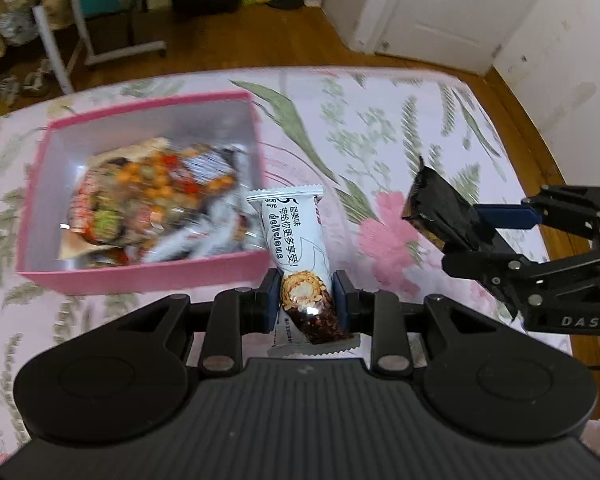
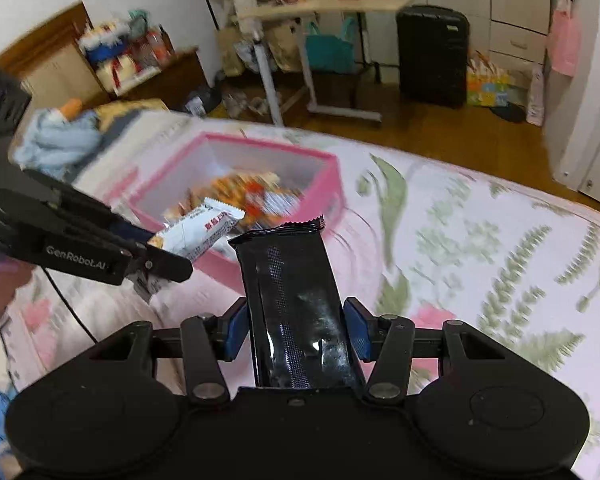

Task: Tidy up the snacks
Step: 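Carry both bars over the pink box and release them inside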

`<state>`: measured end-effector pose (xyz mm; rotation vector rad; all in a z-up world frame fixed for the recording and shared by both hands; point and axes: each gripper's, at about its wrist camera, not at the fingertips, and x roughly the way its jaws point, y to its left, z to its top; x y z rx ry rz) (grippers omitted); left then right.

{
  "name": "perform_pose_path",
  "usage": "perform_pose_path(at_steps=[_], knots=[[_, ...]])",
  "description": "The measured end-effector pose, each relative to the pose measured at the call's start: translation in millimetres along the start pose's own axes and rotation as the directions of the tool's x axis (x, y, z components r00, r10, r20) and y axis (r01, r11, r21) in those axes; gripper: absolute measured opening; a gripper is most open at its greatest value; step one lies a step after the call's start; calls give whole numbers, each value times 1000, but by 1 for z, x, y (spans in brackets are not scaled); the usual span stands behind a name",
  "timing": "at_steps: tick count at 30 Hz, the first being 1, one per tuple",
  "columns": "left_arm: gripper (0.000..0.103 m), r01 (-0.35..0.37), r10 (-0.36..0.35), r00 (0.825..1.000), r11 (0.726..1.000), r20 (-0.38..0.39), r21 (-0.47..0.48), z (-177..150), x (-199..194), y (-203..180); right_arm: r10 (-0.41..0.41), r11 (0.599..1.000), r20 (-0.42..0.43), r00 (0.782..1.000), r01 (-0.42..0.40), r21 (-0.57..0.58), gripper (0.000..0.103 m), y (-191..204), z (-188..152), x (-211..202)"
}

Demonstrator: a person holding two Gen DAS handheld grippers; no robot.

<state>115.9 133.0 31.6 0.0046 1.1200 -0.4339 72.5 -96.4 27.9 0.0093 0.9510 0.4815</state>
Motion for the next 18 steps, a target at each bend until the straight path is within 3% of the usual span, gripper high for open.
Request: perform_pose_path(at_steps=[5, 10, 18], knots=[[27, -29, 33, 996, 999, 84, -45, 9, -12, 34, 65, 997, 19, 998, -66, 38, 56, 12, 26, 28], [27, -49, 63, 987, 994, 147, -95, 20, 8, 64, 114, 988, 32, 993, -116, 103, 56, 12, 54, 76], [27, -24, 50, 986, 986, 156, -168, 34, 57, 102, 155, 958, 24, 988, -156, 240, 56, 0, 78, 151]])
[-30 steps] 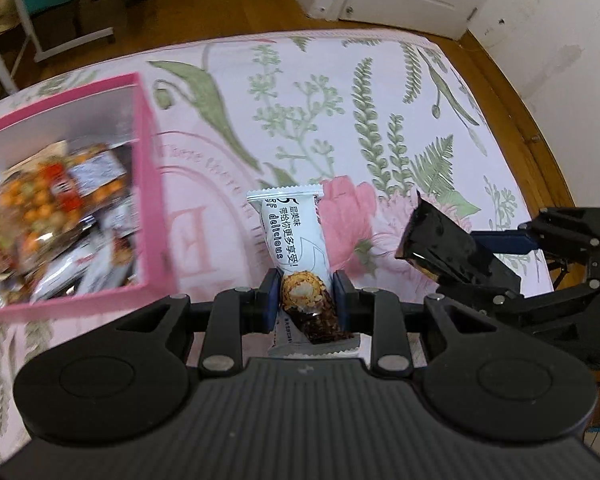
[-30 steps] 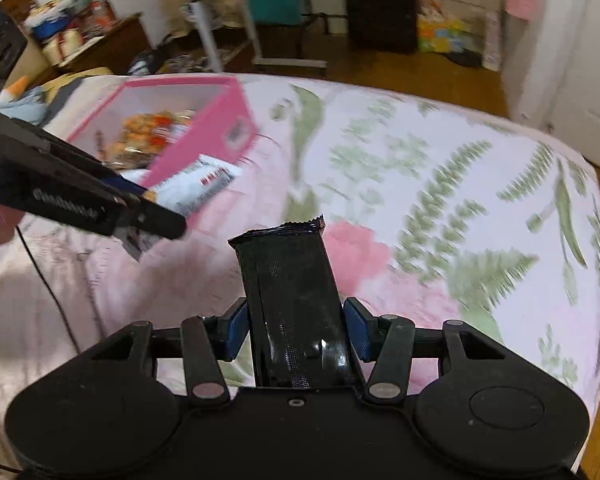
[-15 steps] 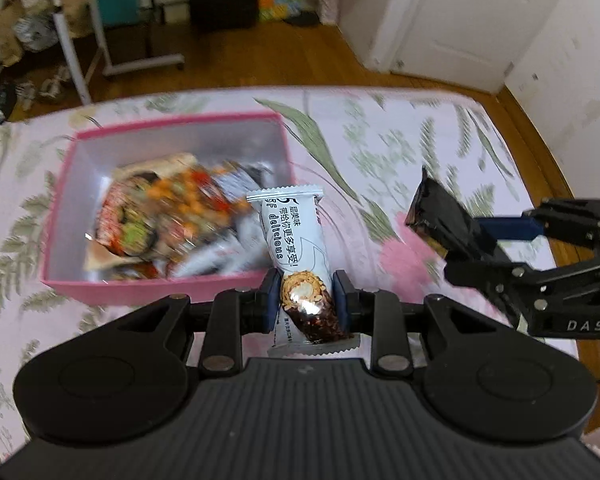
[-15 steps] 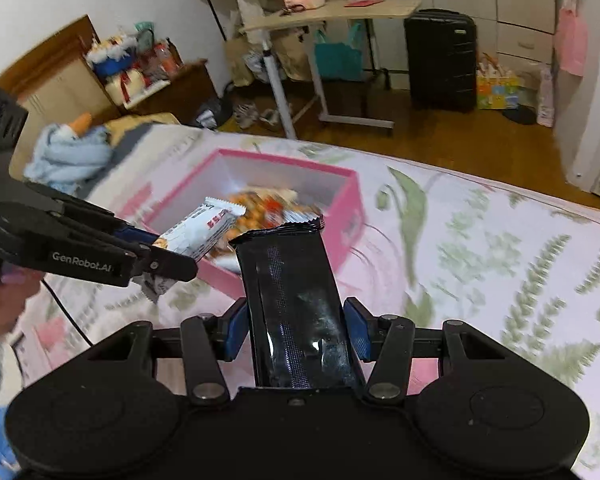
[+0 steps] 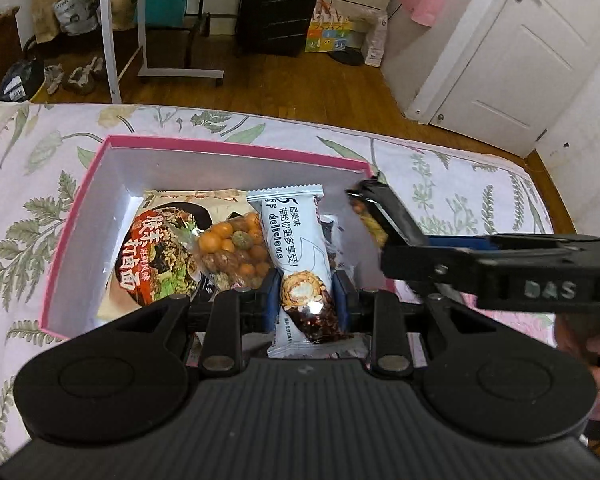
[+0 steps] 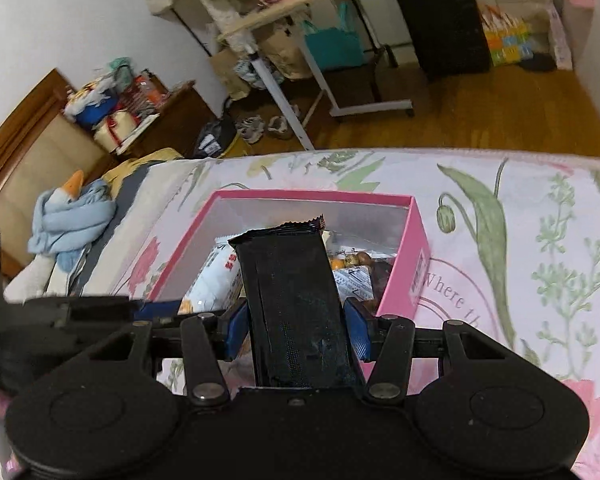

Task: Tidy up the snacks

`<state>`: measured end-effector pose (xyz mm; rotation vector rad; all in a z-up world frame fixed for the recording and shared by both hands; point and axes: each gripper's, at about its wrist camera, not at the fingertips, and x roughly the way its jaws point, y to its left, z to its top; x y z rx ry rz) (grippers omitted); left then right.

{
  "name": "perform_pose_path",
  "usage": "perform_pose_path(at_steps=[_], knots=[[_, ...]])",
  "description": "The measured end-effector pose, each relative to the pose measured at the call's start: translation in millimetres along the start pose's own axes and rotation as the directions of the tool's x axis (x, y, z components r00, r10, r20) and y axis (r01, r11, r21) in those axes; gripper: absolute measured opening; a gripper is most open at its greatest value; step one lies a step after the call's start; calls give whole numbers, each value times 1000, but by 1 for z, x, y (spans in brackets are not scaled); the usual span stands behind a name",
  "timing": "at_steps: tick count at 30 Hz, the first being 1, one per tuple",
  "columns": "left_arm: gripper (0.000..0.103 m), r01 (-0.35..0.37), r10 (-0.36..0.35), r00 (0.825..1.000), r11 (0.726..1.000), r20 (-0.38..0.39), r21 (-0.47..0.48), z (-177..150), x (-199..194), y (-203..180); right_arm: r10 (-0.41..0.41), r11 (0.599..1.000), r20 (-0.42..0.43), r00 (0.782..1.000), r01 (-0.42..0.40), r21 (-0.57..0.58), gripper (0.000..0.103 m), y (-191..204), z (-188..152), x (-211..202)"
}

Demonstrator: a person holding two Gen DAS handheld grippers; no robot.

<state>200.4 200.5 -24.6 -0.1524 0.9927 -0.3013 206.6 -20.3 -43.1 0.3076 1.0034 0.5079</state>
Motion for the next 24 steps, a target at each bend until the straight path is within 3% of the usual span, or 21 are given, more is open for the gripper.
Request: perform_pose_path(at_steps=[4, 8, 13, 18, 24], knots=[[28, 19, -19, 1000, 1000, 9, -19, 2, 17, 7, 2, 997, -7, 1000, -2, 81, 58, -9, 6, 20], [44, -18, 19, 1000, 998, 24, -53, -1, 24, 10, -15, 989, -17, 1000, 17, 148, 67, -19, 9, 32], [48, -31, 33, 998, 999, 46, -33, -11, 15, 8, 36, 986, -1, 999, -36, 163, 67, -25, 1, 21], [48, -35, 36, 997, 999, 66, -10, -27, -5, 0, 67, 992, 36, 997, -70, 103, 67, -23, -16, -11], [48, -51, 41, 993, 994, 108, 92, -43, -40, -30, -16, 999, 101, 995, 21, -46, 67, -10, -41, -60]])
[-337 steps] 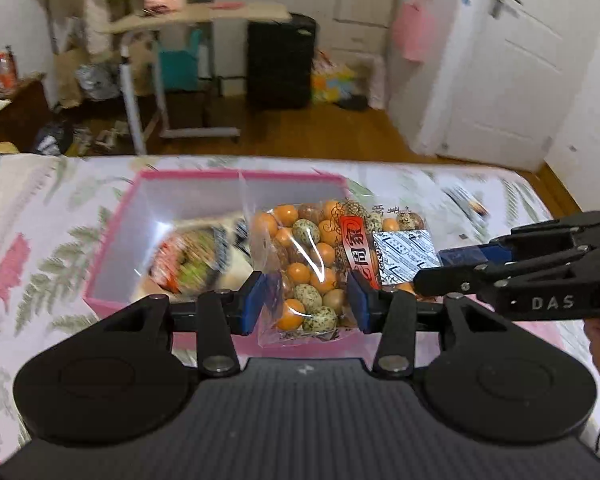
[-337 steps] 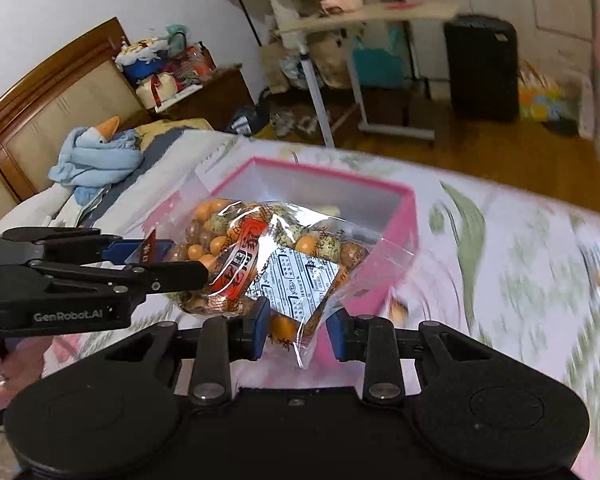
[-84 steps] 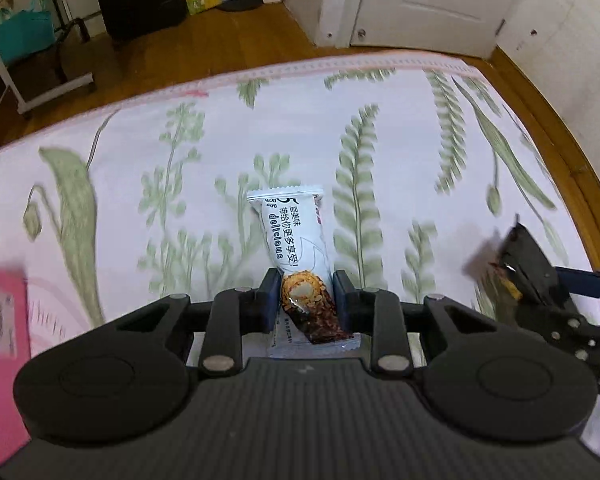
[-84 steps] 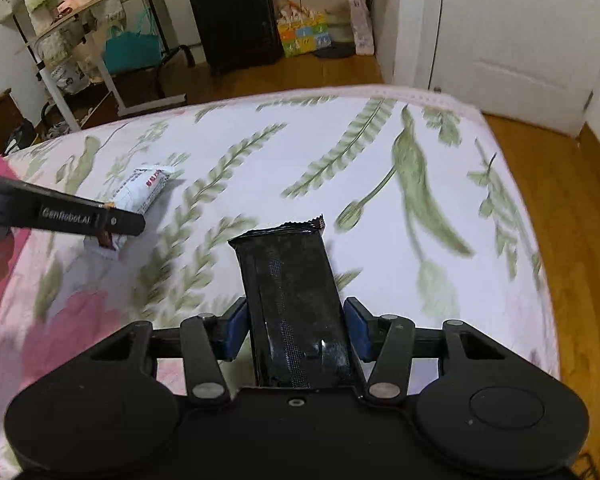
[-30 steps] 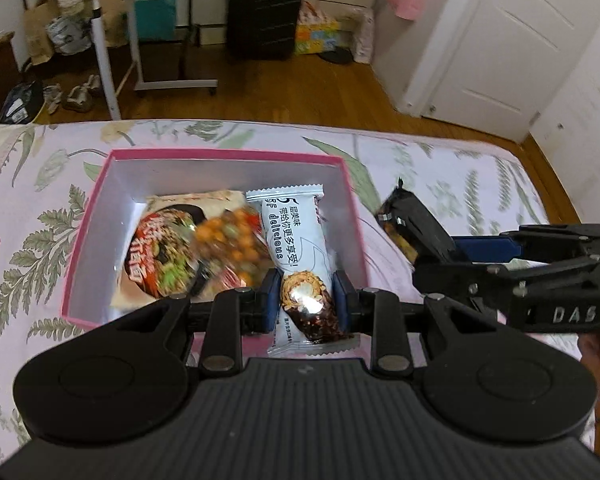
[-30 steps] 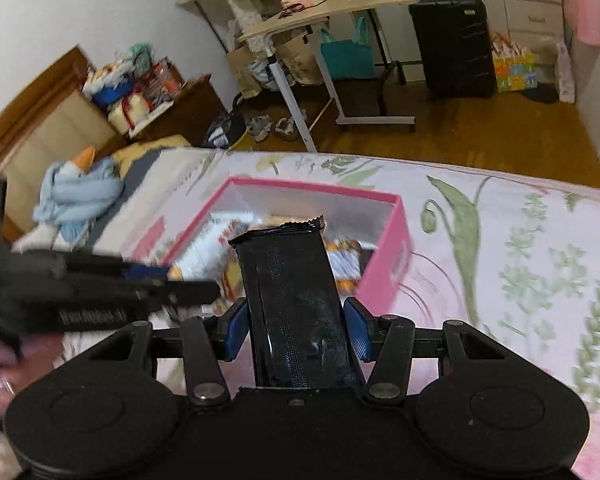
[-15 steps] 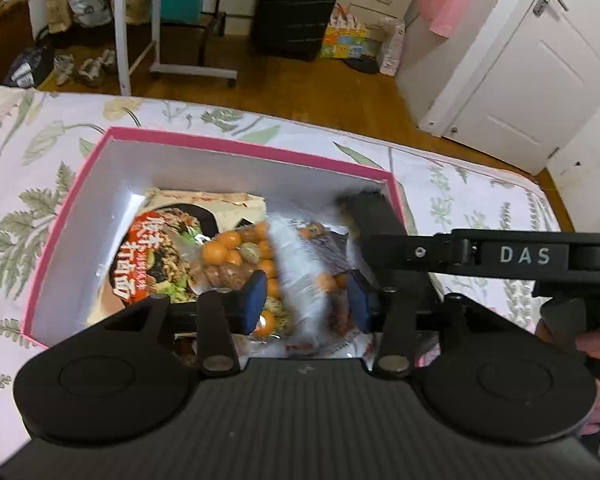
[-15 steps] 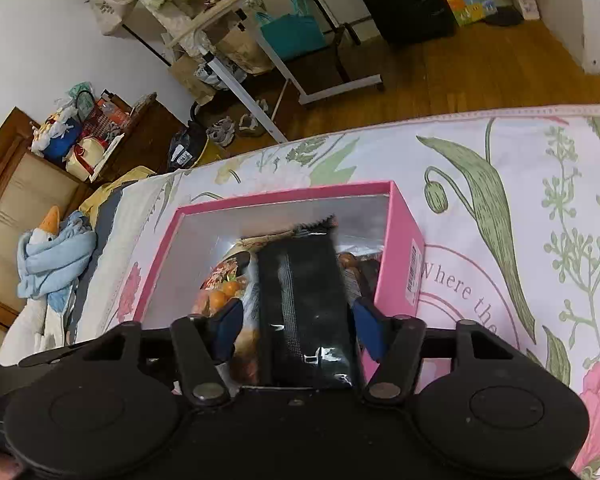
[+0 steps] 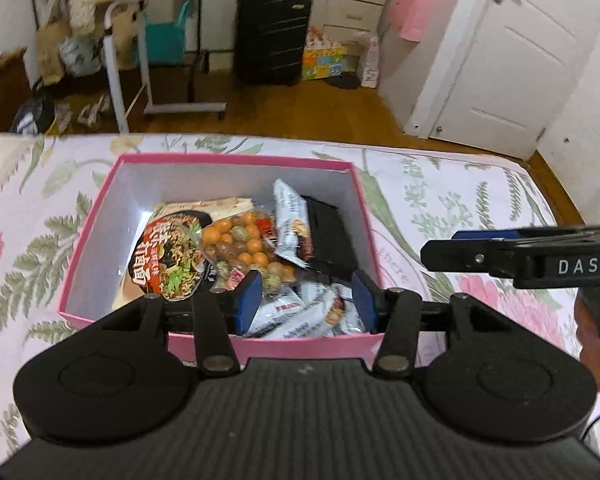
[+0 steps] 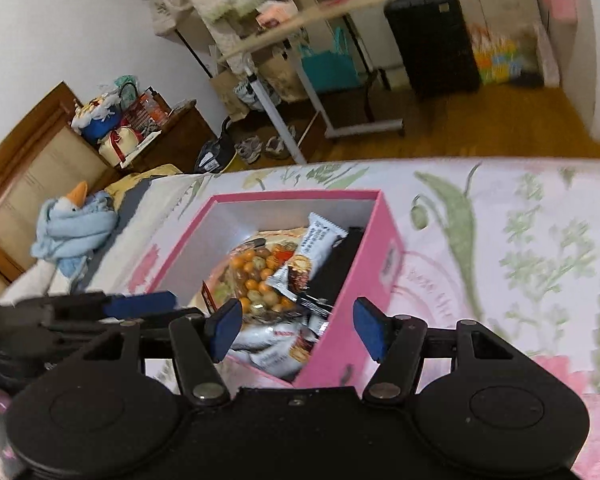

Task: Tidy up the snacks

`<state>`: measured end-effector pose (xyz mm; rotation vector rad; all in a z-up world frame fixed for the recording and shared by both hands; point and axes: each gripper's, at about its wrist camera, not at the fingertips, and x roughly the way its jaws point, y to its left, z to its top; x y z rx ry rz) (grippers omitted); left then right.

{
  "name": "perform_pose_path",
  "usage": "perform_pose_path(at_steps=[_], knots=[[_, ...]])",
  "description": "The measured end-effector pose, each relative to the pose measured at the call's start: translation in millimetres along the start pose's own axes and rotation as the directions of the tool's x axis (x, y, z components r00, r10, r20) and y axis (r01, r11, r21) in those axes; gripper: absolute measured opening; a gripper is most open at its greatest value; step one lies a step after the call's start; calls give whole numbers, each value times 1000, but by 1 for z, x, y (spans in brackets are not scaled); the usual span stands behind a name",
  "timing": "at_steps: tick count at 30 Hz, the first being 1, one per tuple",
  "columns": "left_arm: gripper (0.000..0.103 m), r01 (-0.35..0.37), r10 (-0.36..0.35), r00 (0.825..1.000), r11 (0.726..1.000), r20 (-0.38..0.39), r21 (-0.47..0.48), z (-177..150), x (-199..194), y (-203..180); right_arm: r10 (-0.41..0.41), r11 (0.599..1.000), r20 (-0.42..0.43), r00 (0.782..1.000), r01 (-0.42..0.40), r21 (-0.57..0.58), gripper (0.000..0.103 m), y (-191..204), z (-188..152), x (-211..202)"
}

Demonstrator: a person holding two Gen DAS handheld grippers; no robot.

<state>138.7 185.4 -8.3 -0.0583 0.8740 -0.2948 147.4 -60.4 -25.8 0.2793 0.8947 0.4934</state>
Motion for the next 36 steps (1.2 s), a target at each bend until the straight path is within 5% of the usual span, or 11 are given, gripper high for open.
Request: perform_pose_path(at_steps=[14, 23, 31, 36], knots=[[51, -34, 29, 998, 996, 55, 88, -15, -74, -65, -180, 969, 134, 974, 200, -147, 67, 15, -24, -96], [54, -39, 35, 999, 994, 36, 105, -45, -90, -93, -276, 944, 160, 948, 299, -143, 67, 10, -60, -130], [55, -55, 57, 998, 984, -5, 171, -66, -90, -114, -396, 888, 212, 894, 431, -162, 67, 18, -94, -147], [64, -65, 62, 998, 985, 25, 162, -75, -94, -121, -423, 880, 224, 878, 458, -130, 75, 17, -110, -154]])
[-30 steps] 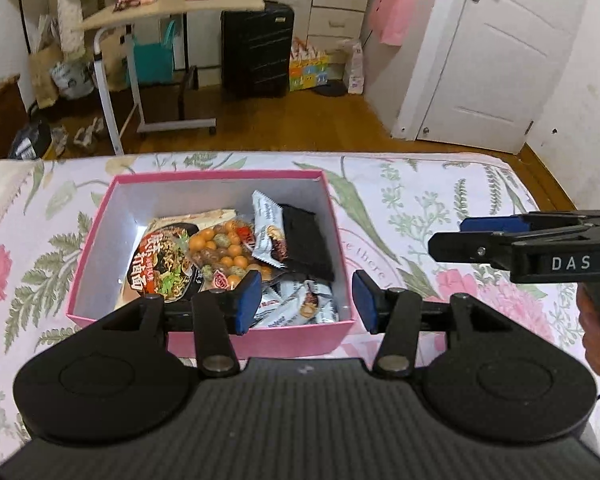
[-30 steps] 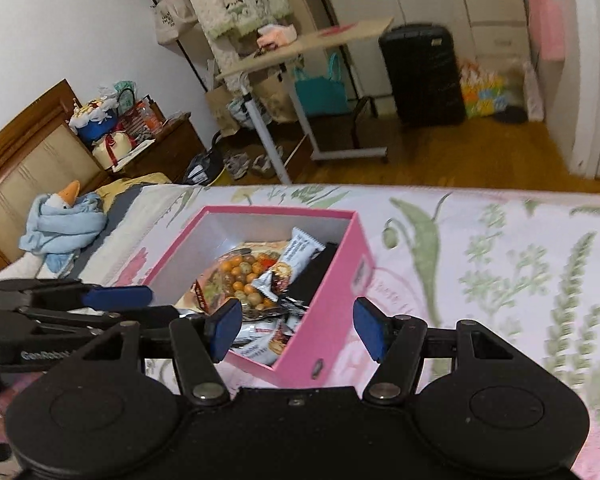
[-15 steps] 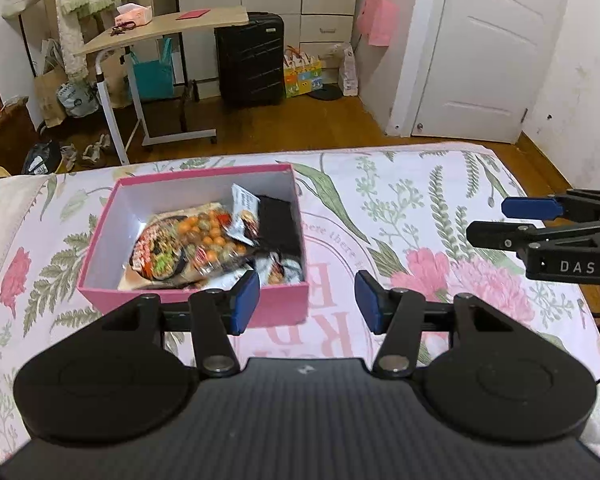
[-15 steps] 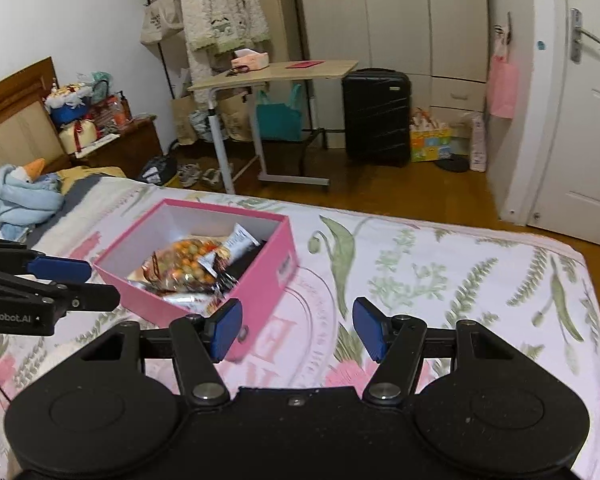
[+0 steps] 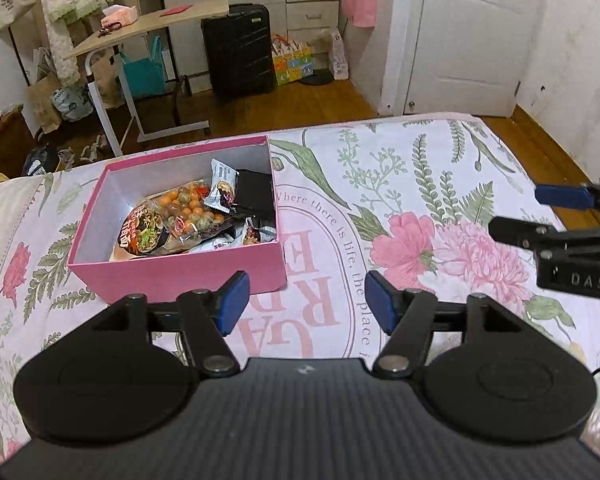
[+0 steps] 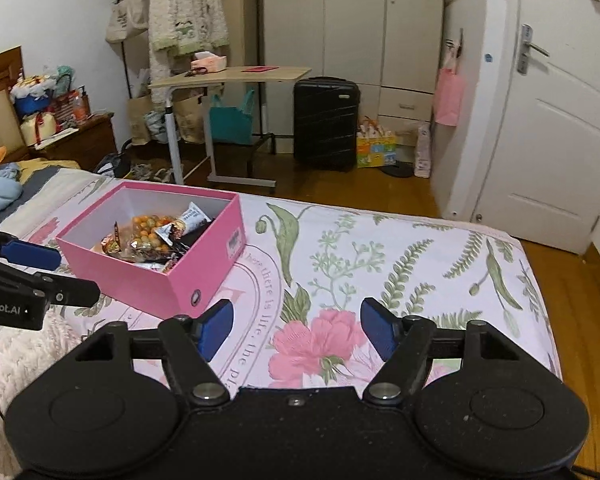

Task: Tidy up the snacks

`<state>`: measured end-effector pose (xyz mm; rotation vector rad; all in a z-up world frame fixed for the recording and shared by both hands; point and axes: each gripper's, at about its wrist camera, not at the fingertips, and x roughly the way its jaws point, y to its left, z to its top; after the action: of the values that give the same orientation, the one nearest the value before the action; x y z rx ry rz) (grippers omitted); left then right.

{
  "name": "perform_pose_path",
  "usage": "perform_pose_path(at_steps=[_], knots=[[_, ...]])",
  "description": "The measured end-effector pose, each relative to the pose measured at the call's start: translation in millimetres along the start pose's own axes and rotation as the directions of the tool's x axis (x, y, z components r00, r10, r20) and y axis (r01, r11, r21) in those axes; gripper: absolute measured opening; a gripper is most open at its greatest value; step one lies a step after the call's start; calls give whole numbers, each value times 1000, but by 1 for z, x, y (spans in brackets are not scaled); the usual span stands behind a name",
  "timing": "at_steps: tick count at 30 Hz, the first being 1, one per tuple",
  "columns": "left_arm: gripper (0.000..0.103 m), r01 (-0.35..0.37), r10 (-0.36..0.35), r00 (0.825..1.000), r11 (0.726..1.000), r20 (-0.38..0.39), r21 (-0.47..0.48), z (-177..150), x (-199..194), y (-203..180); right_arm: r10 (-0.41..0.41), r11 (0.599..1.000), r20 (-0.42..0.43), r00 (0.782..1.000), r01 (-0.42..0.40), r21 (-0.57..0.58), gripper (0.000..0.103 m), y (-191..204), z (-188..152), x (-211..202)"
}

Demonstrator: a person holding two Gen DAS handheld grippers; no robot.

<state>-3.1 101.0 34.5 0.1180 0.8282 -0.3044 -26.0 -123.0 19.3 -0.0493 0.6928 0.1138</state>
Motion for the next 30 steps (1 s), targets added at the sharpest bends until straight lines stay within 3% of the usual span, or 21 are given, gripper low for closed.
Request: perform_pose_path(at_steps=[5, 8, 10, 17, 25, 30], knots=[[74, -17, 17, 999, 1000, 34, -11, -6, 1, -7, -29, 999, -9, 1000, 29, 30, 80, -6, -9, -1], [83, -25, 27, 998, 999, 61, -22, -10, 4, -10, -41, 997, -4, 999, 41, 67, 94, -12, -11, 1], [87, -27, 29, 997, 999, 77, -29, -12, 5, -11, -48, 996, -5, 999, 48, 76, 95, -15, -13, 4], [89, -17, 23, 996, 998, 89, -67, -14, 14, -9, -147, 987, -64, 987, 151, 61, 96, -13, -16, 19], [89, -11, 27, 990, 993, 140, -115, -18, 14, -4, -127, 987, 26, 992, 124, 97, 96, -9, -18, 2], [89, -2, 23, 986, 992, 165, -127, -23, 14, -6, -141, 985, 30, 990, 137, 105, 96, -6, -21, -2]])
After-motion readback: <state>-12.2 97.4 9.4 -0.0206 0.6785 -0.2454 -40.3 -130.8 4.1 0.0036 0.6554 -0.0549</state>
